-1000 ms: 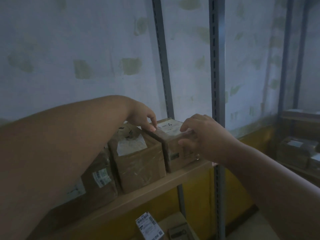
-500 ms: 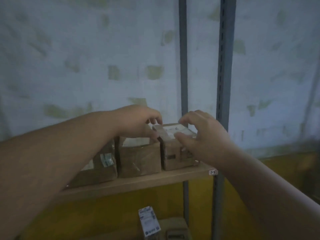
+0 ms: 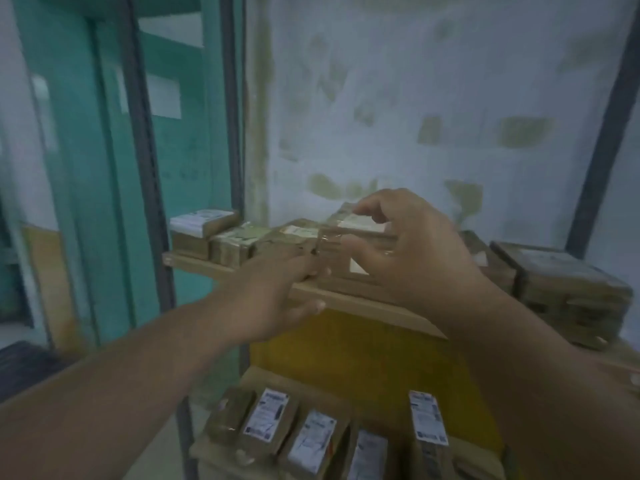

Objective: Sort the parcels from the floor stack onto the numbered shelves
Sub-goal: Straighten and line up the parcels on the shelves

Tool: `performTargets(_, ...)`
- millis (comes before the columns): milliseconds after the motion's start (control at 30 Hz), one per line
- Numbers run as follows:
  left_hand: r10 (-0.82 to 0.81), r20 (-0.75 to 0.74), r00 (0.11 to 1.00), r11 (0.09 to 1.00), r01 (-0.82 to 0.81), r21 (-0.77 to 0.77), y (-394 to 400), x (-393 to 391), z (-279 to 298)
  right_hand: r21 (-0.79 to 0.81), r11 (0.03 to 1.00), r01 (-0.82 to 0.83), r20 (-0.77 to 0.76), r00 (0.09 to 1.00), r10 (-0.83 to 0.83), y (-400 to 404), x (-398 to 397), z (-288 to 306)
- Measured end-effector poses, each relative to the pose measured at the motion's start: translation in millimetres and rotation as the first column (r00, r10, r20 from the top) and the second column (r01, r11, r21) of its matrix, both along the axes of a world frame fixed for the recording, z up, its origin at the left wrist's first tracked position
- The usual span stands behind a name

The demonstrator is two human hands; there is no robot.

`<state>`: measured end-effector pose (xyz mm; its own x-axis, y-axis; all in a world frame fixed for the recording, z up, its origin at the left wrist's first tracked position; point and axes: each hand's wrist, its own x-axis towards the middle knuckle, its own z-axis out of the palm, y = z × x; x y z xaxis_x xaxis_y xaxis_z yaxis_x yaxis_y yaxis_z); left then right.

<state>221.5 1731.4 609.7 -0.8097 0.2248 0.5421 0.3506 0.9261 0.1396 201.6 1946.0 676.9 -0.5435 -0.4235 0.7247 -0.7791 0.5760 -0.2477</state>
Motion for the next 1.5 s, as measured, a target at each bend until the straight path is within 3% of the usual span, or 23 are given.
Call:
performTargets(233, 0.056, 0.058, 0.997, 0.971, -0.068, 0.228, -120.5, 30.2, -86.3, 0.013, 0.999, -0.049, 0.068, 0.997, 0.048, -115.8, 19.5, -42.4)
performTargets(433, 0.085, 0.178, 0.980, 0.954, -0.131, 0.268, -201.4, 42.4, -158.0, 0.011, 0.993, -0.116, 0.227, 0.968, 0.110, -211.0, 26.9, -116.1)
performTargets(600, 0.039, 0.361, 0.932, 0.929, -0.167, 0.329, -227.5, 43.1, -229.0, 0.042, 0.993, -0.111, 0.351, 0.932, 0.090, -250.9, 16.4, -181.0)
performTargets(900, 0.093, 0.609, 0.788, 0.817, -0.409, 0.406, -218.0, 20.5, -340.1, 0.185, 0.965, -0.185, 0.534, 0.843, 0.059, -275.1, -56.3, -301.2)
performTargets(1133, 0.040, 0.802, 0.596, 0.569, -0.673, 0.472, -195.6, -32.7, -411.0, 0.378, 0.890, -0.255, 0.669, 0.739, -0.073, -281.8, -159.8, -406.1)
performTargets(1300, 0.028, 0.815, 0.579, 0.355, -0.768, 0.533, -183.1, -76.5, -441.2, 0.484, 0.815, -0.319, 0.657, 0.748, -0.097, -297.3, -219.9, -455.8)
performTargets(1500, 0.020, 0.825, 0.565, 0.082, -0.823, 0.562, -173.7, -103.5, -458.7, 0.650, 0.675, -0.348, 0.637, 0.735, -0.234, -318.6, -255.8, -473.5)
